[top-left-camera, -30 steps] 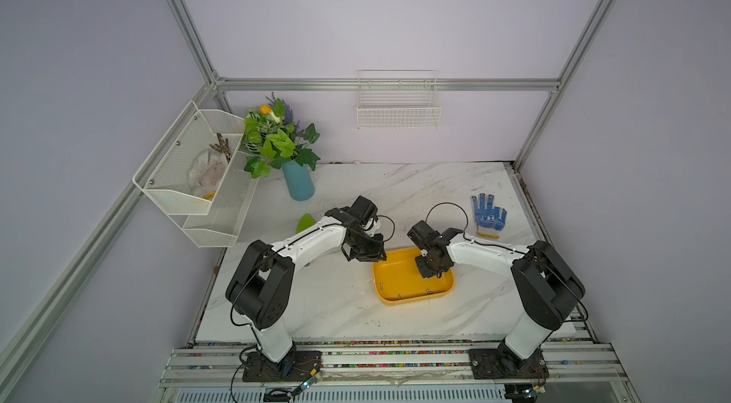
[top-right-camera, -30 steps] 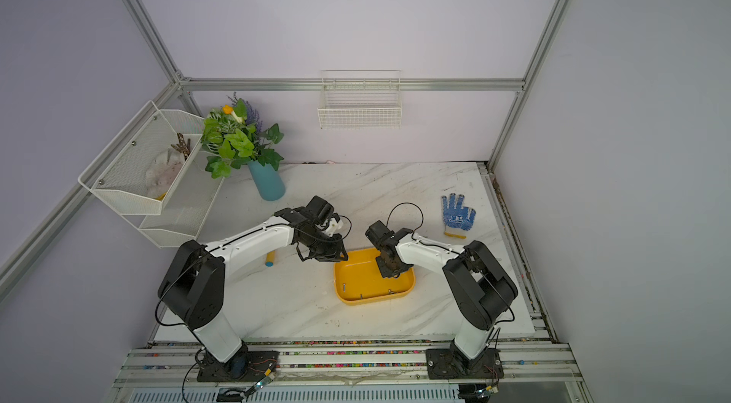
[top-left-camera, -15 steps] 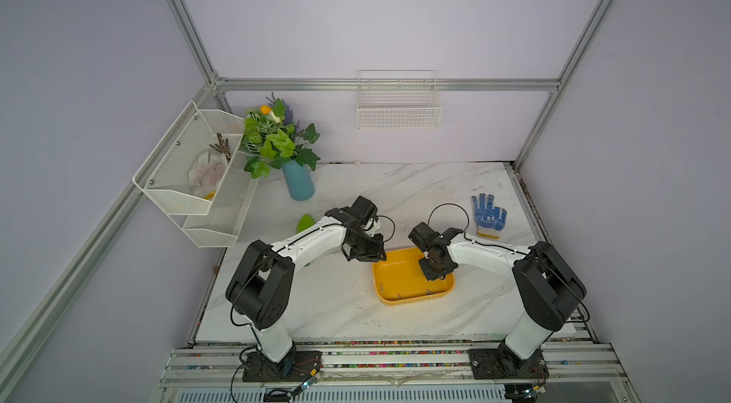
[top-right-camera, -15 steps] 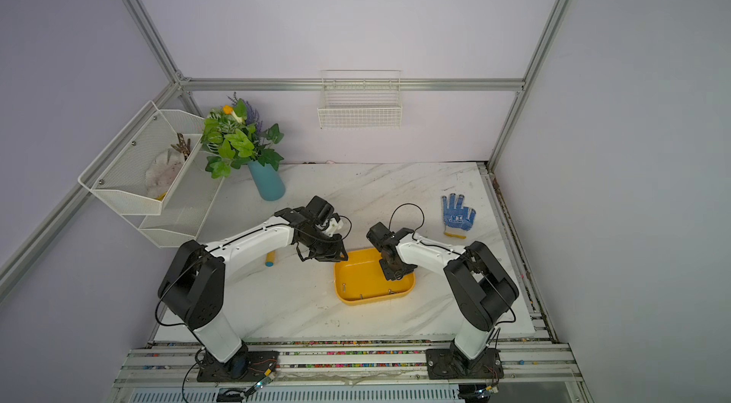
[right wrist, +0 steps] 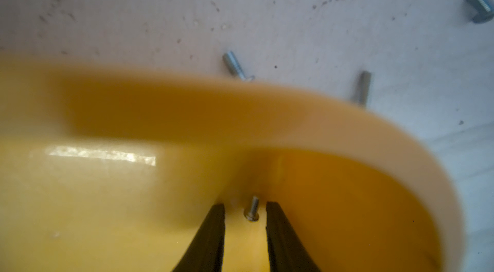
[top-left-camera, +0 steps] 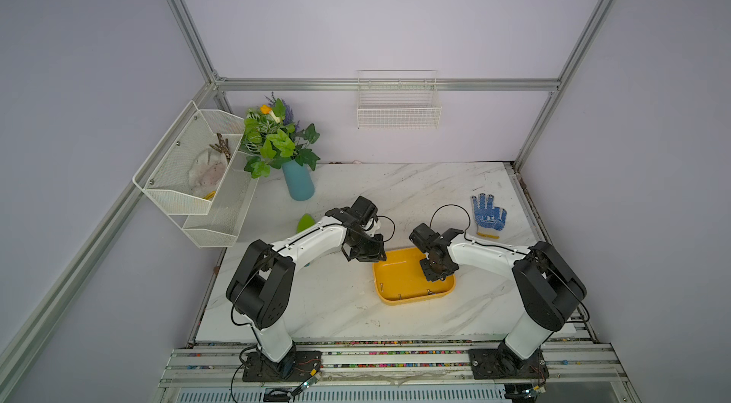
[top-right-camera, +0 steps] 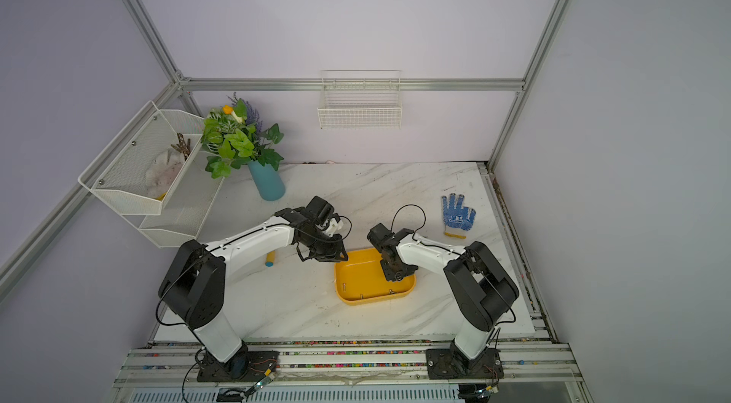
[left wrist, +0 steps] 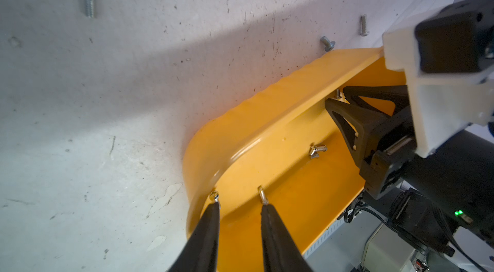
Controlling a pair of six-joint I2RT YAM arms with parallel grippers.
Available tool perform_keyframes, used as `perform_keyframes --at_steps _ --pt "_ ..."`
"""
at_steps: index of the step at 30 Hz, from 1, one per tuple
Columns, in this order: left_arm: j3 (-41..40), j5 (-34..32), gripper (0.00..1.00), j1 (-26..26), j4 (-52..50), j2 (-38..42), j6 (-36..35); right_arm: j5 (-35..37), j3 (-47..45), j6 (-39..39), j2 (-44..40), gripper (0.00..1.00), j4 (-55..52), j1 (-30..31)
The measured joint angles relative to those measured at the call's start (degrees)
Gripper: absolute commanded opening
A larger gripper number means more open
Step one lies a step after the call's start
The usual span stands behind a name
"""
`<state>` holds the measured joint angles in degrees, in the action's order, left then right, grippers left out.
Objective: Take out the screws from the storage box
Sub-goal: Pick up the screw from the storage box.
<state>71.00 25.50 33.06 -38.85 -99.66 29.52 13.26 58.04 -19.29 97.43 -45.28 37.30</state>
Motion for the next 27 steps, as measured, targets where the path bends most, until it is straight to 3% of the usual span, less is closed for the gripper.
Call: perform_keyframes --at_steps 10,27 --pt "0.00 0.00 0.32 0.00 -0.11 -0.26 0.00 -1.60 -2.05 -1.22 -1.31 0.27 1.14 0.07" --pt "0.00 0.00 0.32 0.00 -0.44 -0.26 -0.02 -1.14 -1.68 -0.59 -0.63 0.28 2.25 0.07"
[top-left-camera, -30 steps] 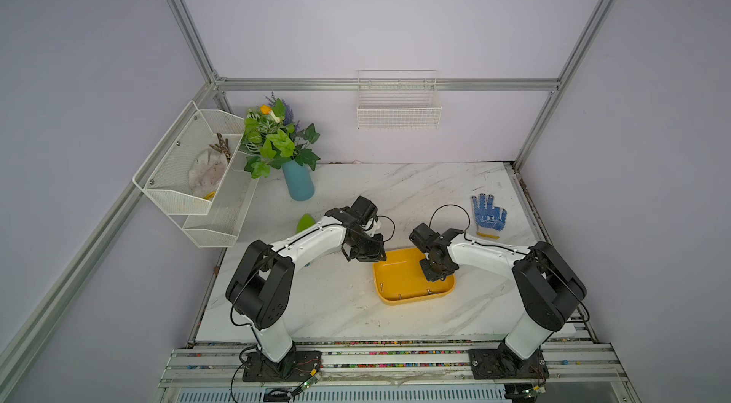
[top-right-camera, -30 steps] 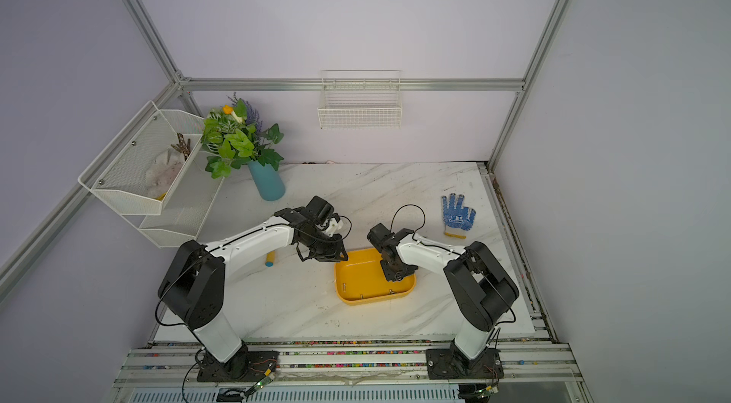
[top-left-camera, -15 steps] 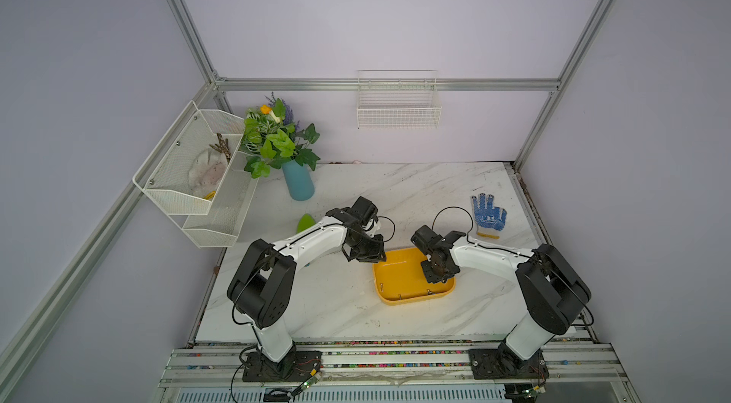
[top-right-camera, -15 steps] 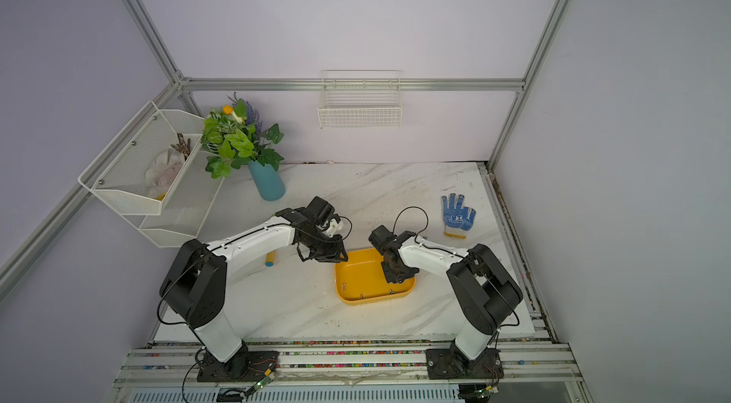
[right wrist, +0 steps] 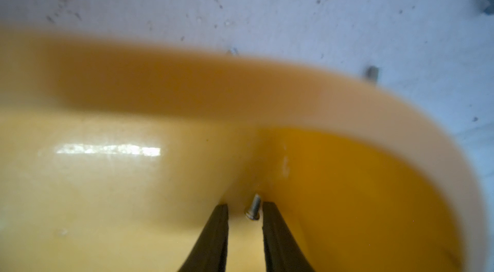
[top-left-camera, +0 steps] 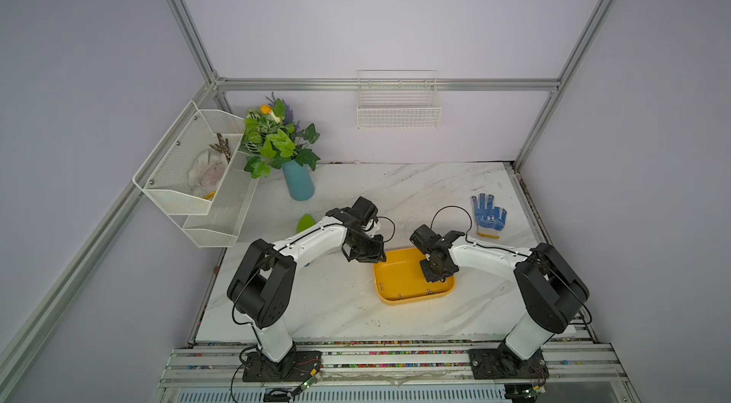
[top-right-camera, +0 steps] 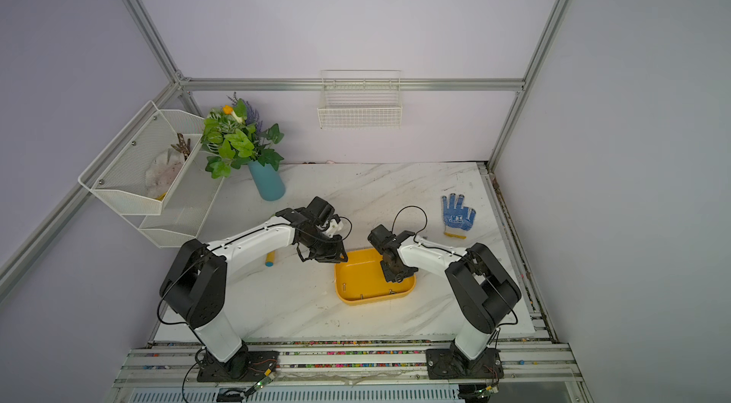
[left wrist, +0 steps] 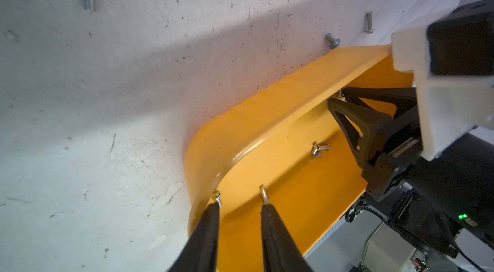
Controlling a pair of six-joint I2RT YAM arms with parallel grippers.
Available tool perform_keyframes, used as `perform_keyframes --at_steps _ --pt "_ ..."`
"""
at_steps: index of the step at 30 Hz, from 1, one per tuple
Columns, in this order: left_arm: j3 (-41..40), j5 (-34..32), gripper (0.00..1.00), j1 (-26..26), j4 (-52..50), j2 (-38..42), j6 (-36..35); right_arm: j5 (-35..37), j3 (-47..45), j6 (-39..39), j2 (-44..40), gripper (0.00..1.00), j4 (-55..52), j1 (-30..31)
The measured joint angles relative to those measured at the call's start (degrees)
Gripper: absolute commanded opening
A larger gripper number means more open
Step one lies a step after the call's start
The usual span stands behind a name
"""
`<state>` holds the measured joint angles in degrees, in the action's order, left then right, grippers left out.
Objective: Take out the screws from the storage box
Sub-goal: Pick up the screw from the storage box.
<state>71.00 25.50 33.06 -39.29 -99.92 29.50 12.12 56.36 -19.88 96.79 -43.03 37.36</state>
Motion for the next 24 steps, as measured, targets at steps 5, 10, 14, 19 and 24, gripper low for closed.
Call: perform_keyframes --at_steps 5,10,14,19,24 --pt "0.00 0.00 0.32 0.00 -0.37 0.00 -0.07 -0.07 0.00 0.42 0.11 0.26 0.28 0.02" --pt "0.00 0.02 0.32 0.00 -0.74 0.00 -0.17 -0.26 -0.20 0.61 0.07 0.24 0.98 0.02" --pt "0.00 0.02 0.32 0.00 -0.85 0.00 -0.20 -0.37 -0.20 0.68 0.07 0.22 1.33 0.02" --pt "0.00 0.02 0.32 0.00 -0.85 0.00 -0.20 -0.57 -0.20 0.74 0.07 0.19 1.46 0.02" --pt "0.00 0.02 0.32 0.00 -0.87 0.00 -0.22 -0.98 -0.20 1.05 0.11 0.15 1.64 0.04"
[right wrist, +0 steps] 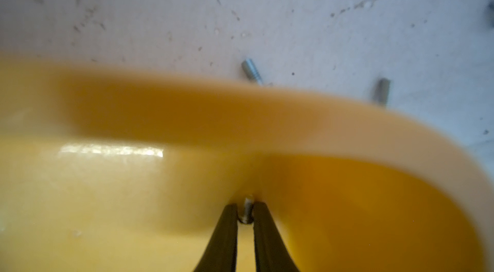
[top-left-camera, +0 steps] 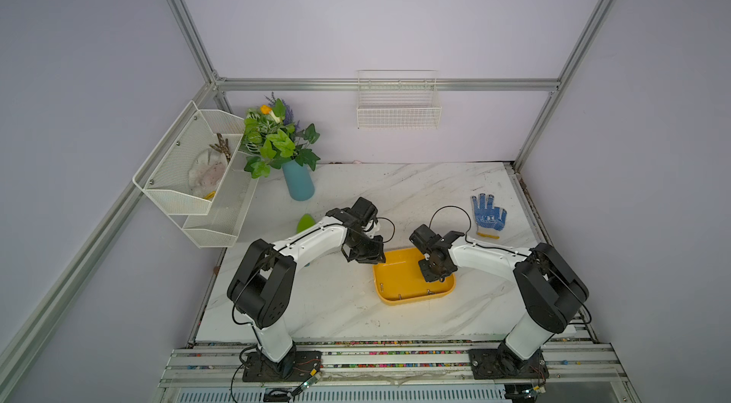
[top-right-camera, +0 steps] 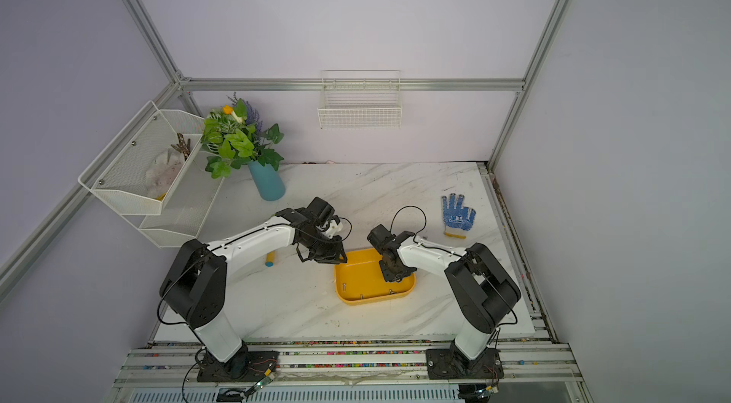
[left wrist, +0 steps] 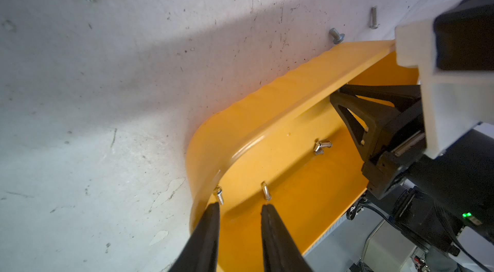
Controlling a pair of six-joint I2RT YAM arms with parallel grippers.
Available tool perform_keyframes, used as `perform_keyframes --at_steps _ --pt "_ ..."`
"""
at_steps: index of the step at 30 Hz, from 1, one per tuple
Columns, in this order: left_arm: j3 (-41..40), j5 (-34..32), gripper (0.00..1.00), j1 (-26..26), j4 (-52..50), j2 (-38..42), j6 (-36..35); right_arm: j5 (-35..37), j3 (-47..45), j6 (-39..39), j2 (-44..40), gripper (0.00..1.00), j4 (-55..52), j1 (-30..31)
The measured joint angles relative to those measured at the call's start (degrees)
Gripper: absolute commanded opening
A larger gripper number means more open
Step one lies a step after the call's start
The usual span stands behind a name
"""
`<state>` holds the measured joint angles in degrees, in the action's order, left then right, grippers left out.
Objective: Take out the screws from the storage box
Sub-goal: Pick up the screw from the storage box.
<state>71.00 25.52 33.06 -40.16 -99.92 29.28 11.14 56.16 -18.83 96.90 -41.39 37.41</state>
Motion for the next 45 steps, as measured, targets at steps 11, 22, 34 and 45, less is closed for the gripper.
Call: perform_keyframes --at_steps 11,22,34,45 --pt "0.00 0.00 0.32 0.00 0.00 0.00 0.00 -0.04 0.07 0.11 -0.02 0.08 0.07 0.00" --pt "0.00 -0.02 0.32 0.00 -0.13 0.00 0.00 -0.48 1.92 0.26 -0.17 0.07 -0.66 -0.02" --pt "0.00 -0.02 0.32 0.00 -0.22 0.00 0.00 -0.59 6.60 0.76 -4.61 0.05 -3.65 -1.57" --pt "0.00 -0.11 0.32 -0.90 -0.85 0.00 -0.09 -1.99 9.38 2.43 -11.06 0.05 -5.46 -10.80"
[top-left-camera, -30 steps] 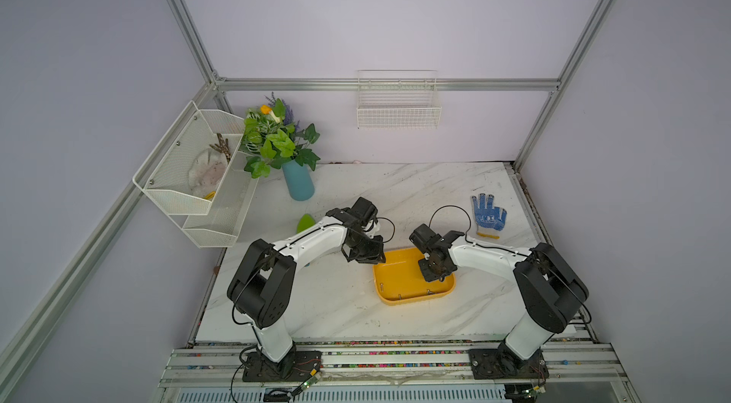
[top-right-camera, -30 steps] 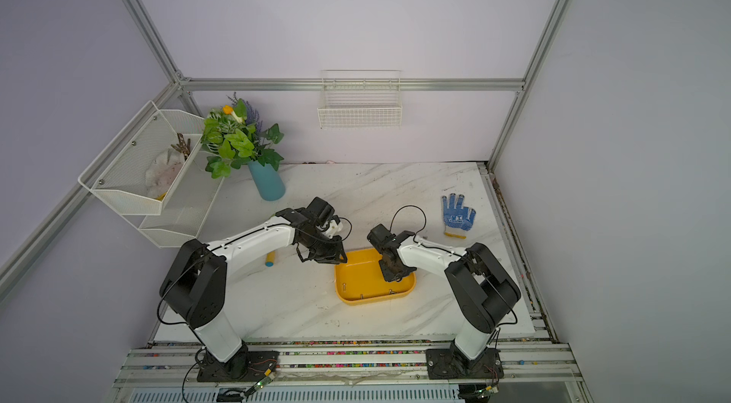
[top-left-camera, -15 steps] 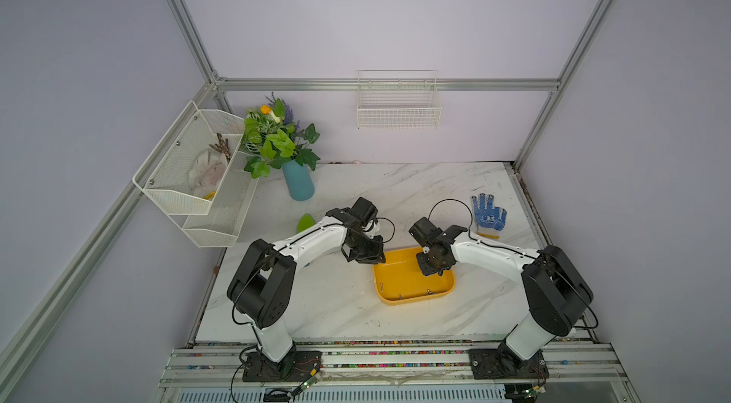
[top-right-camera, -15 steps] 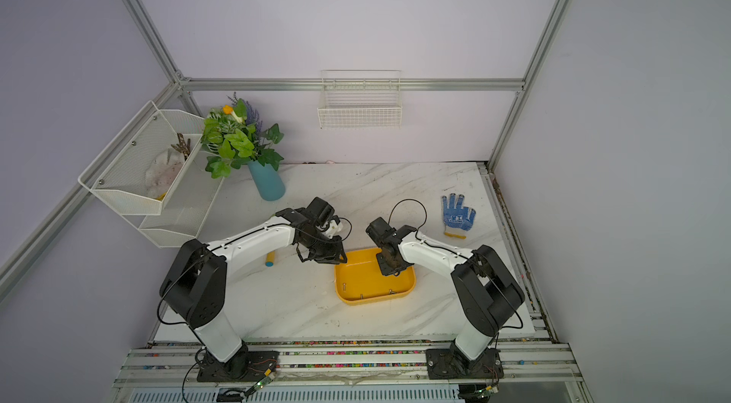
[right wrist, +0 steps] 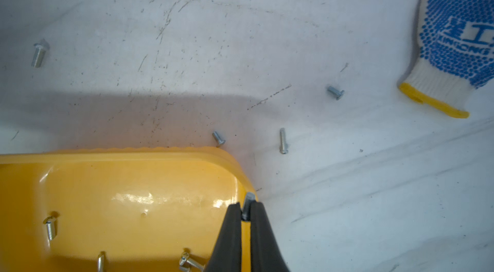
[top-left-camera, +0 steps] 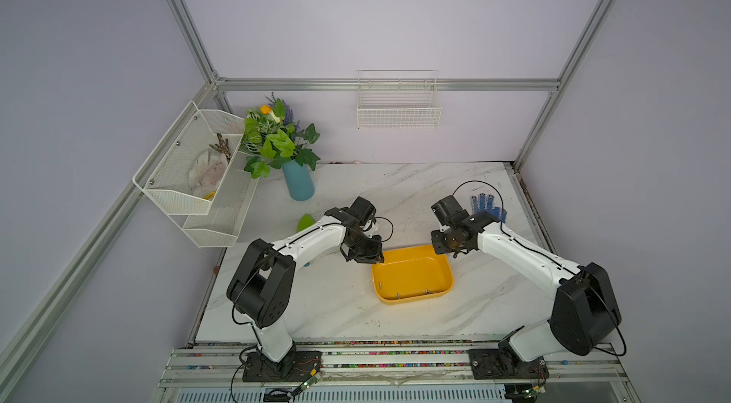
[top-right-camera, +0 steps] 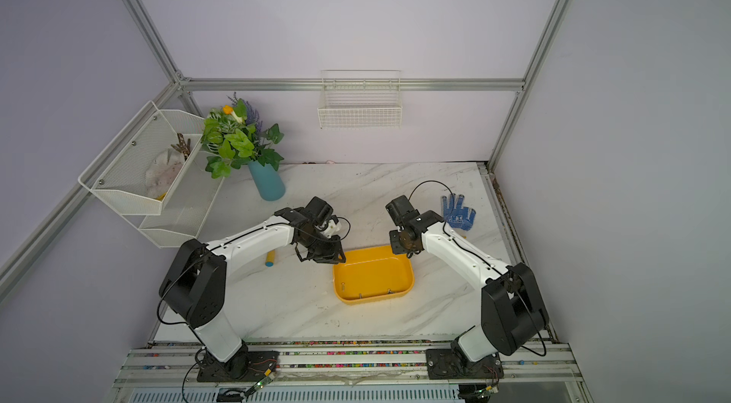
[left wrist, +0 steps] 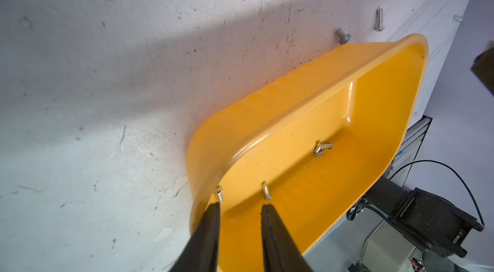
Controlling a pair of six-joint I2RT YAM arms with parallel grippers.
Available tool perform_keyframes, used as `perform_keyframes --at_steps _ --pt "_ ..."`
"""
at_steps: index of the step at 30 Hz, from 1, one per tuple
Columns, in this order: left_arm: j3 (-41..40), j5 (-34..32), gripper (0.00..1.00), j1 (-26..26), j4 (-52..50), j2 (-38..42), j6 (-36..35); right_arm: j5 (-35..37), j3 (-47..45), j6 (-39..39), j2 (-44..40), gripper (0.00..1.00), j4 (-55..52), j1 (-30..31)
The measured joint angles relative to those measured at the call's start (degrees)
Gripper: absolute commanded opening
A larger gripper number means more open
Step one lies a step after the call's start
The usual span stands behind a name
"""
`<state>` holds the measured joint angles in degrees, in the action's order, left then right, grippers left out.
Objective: Take out the screws from the storage box
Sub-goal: Pick up the screw from the storage box, then place the screw at the center of the board.
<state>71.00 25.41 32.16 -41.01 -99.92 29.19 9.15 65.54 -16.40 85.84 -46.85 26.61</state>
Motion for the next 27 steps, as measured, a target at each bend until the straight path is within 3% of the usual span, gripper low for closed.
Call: perform_keyframes --at_steps 8,16,27 --pt "0.00 -0.79 0.32 -0.90 -0.96 0.59 -0.35 -1.57 0.00 1.29 1.51 0.05 0.79 -6.54" --pt "0.00 -1.29 0.32 -1.70 -1.53 1.75 -0.74 -3.43 -4.04 1.92 10.21 0.05 3.76 -7.26" --pt "0.00 -1.33 0.32 -1.79 -1.95 1.77 -0.74 -3.65 -4.94 2.47 10.82 0.07 5.44 -8.07"
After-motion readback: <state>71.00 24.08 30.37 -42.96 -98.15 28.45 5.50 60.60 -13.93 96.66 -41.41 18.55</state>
